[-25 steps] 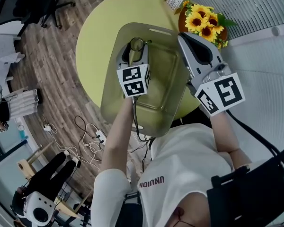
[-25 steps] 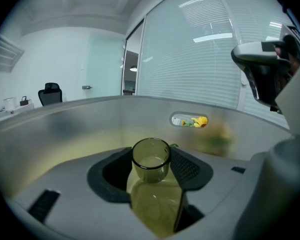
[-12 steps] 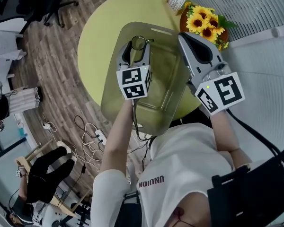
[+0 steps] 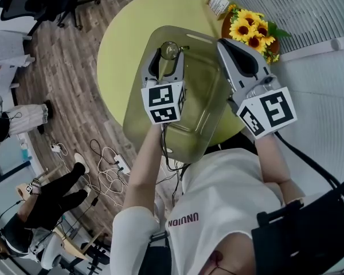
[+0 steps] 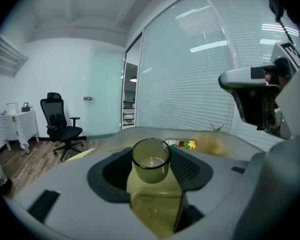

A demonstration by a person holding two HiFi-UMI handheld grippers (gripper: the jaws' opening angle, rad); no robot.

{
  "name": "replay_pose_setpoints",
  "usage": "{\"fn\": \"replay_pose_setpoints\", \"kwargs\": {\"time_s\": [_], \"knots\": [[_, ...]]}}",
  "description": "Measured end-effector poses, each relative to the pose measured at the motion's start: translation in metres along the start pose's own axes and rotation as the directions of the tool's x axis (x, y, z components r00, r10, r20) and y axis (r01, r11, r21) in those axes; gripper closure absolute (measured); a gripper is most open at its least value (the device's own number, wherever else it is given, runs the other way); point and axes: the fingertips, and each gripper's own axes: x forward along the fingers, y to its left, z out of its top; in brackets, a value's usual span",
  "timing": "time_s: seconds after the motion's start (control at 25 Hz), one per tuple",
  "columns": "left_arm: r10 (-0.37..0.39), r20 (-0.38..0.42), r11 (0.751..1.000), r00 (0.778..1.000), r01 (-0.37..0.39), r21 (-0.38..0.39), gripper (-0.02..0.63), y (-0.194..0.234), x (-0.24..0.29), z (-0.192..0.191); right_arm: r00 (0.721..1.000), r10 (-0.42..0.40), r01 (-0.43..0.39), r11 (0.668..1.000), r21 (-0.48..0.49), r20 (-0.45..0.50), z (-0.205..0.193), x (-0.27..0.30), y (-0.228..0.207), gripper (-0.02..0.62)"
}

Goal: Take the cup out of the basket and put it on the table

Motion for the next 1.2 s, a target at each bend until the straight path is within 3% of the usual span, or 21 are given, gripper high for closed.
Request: {"fn": "replay_pose_setpoints", "kwargs": {"time_s": [1.2], "knots": [[-0.019,0.142,0.997,0.99,0.008,0.082,0.356,-0.015,-0.039,0.061,0.999,0.031,-0.031,0.999,-0.009,0.01,0.004,0.007,0.012,0.575]]}}
